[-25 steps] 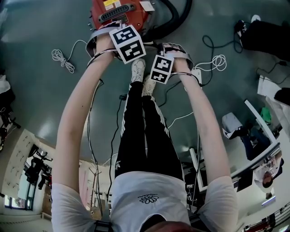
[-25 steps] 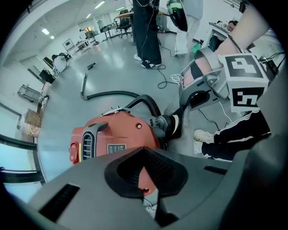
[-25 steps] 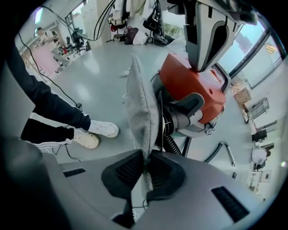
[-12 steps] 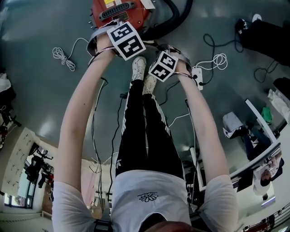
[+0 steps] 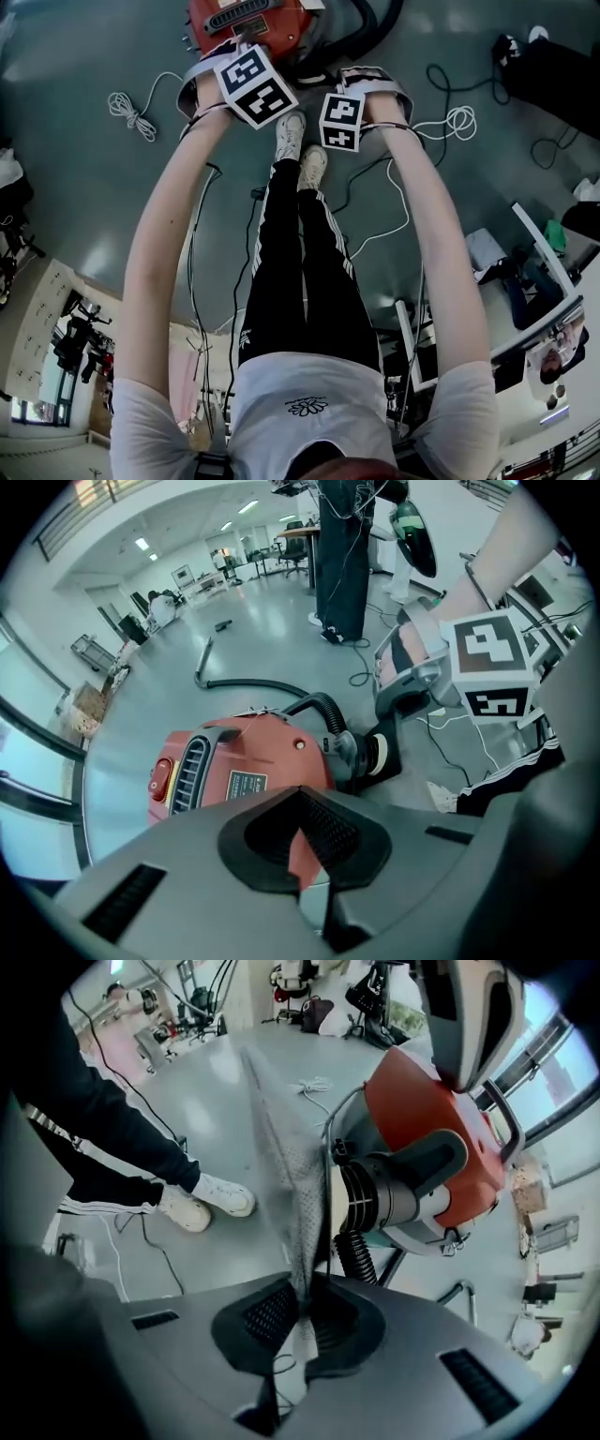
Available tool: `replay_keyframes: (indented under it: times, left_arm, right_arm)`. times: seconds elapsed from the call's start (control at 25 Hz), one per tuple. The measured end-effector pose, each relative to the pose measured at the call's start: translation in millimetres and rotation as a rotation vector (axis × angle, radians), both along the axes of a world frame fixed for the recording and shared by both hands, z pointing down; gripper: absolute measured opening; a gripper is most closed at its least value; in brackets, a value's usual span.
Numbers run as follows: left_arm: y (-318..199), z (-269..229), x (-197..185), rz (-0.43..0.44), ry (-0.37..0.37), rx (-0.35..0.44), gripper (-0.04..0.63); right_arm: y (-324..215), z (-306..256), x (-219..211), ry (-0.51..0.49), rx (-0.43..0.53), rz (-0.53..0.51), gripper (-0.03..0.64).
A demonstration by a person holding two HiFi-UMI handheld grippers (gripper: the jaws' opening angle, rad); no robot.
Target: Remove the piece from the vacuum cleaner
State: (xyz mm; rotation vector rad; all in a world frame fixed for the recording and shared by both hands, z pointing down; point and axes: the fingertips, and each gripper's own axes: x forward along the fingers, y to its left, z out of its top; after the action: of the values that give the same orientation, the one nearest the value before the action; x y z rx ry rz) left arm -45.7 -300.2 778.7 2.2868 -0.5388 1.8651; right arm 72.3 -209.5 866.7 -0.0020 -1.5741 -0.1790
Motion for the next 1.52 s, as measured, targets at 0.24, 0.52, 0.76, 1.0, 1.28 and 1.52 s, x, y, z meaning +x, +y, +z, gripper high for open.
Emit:
replay_keyframes:
  times: [0.24, 0.52, 0.76, 1.0, 1.28, 1.52]
  left_arm:
    - [0.3, 2.8, -0.1, -0.014, 0.006, 0.001, 0.005]
    - [-1.6, 0.7, 1.2, -0.009, -0.010, 0.001, 0.005]
    - [-1.1, 2.7, -0.4, -0.020, -0.008, 0.008, 0.005]
    - [-2.3, 0.4, 1.3, -0.029, 0.017, 0.025, 0.005]
    - [-4.8, -2.7, 2.5, -0.084, 0.051, 0.062, 0.005]
    - [30.9, -57.8, -8.1, -0.530, 0.374, 0.087, 0.005]
  right_arm:
    - [28.0, -10.0, -14.1, -0.129, 0.031, 0.211, 0.028]
    - [37.9, -25.0, -17.3, -0.156, 0.045, 0.118, 0.028]
    - [55.6, -22.4, -25.0, -0.151, 0.025, 0.126, 0.028]
    - [70.6, -23.3, -34.6, -0.189, -0.035, 0.140, 0.028]
    - [66.5, -44.2, -40.7, -0.211, 0.000, 0.169, 0.028]
    - [54.5, -108.9, -31.9, -0.249, 0.035, 0.362, 0.028]
